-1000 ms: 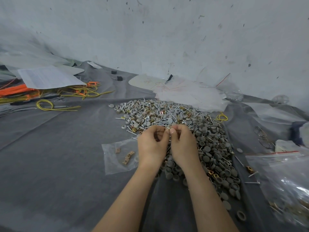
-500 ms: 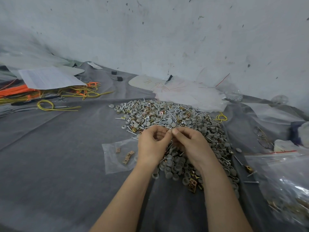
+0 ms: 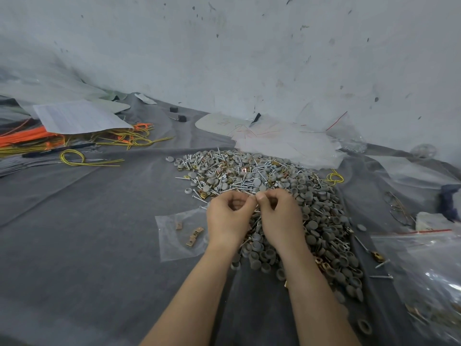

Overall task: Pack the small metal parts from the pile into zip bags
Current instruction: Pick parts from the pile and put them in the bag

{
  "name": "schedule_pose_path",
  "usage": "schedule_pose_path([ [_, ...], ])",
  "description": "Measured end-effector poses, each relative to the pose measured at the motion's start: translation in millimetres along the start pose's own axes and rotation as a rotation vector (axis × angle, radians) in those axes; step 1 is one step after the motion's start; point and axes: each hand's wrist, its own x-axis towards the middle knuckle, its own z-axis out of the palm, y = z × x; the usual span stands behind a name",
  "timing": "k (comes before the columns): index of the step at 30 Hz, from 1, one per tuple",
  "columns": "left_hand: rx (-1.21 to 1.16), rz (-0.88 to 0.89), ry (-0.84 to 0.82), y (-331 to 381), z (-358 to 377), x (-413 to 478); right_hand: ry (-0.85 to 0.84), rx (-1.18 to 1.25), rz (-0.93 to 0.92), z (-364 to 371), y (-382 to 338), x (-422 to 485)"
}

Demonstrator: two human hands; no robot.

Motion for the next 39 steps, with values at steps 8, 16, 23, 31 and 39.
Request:
schedule_pose_path([
  [8,-0.086,0.007,-0.049,3,1,0,-0.221,0.576,0.294,-13,5,5],
  [16,-0.296,-0.127,-0.134,7,0,0,-0.331,0.965,0.378,-19,7,7],
  [23,-0.158,-0.114,0.087,21,-15,6,-0.050,0.688,0.366,-33,21,14],
  [31,0.620,0.238,-0.086,17,27,-3,0.198,0.707,0.394,-11,12,14],
  [39,1.006,0.314,-0.170,0,31,0,0.191,0.613,0.321,-8,18,17],
])
